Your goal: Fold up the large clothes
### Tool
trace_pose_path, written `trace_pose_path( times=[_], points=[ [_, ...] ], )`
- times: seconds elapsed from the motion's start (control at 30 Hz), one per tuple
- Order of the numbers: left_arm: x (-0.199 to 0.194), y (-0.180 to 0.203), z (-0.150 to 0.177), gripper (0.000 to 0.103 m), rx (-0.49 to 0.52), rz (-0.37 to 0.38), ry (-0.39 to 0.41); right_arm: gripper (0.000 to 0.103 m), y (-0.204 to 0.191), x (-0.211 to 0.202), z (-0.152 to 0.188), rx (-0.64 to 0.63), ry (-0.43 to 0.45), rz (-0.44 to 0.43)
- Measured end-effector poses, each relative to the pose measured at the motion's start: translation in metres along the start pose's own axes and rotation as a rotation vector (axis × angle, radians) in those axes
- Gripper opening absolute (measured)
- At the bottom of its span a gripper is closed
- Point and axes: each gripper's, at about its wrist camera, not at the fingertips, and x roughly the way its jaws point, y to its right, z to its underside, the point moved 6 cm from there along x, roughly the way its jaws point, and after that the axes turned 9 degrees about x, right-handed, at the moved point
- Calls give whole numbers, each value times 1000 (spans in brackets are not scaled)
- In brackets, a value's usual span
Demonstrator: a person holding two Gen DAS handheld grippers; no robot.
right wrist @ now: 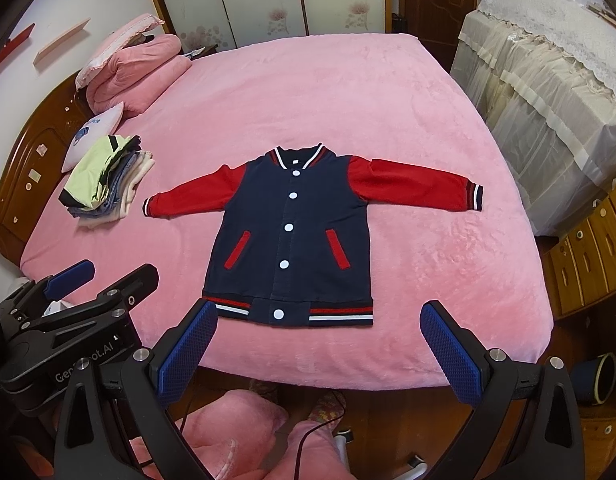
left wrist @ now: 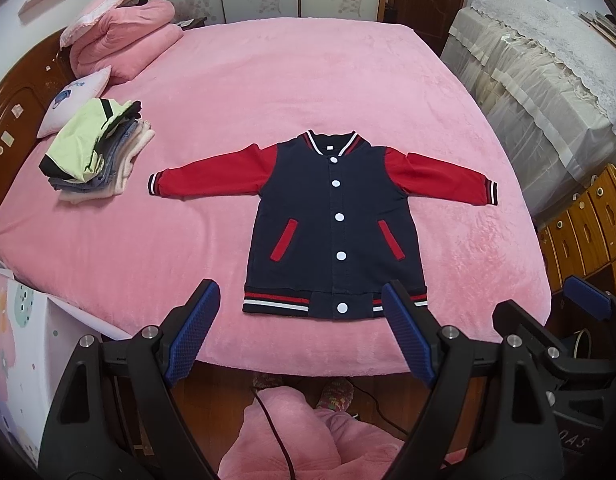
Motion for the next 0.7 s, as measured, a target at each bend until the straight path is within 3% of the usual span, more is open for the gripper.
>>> trace_pose_path(
  times=[0.33,0.7],
  points=[
    [-16,2,2,81,22,-12,34,103,7,-6,-1,35,15,-33],
    [-12,-22,-9,81,70,-2,41,103,-11,-10,-31,54,71,-50]
  ],
)
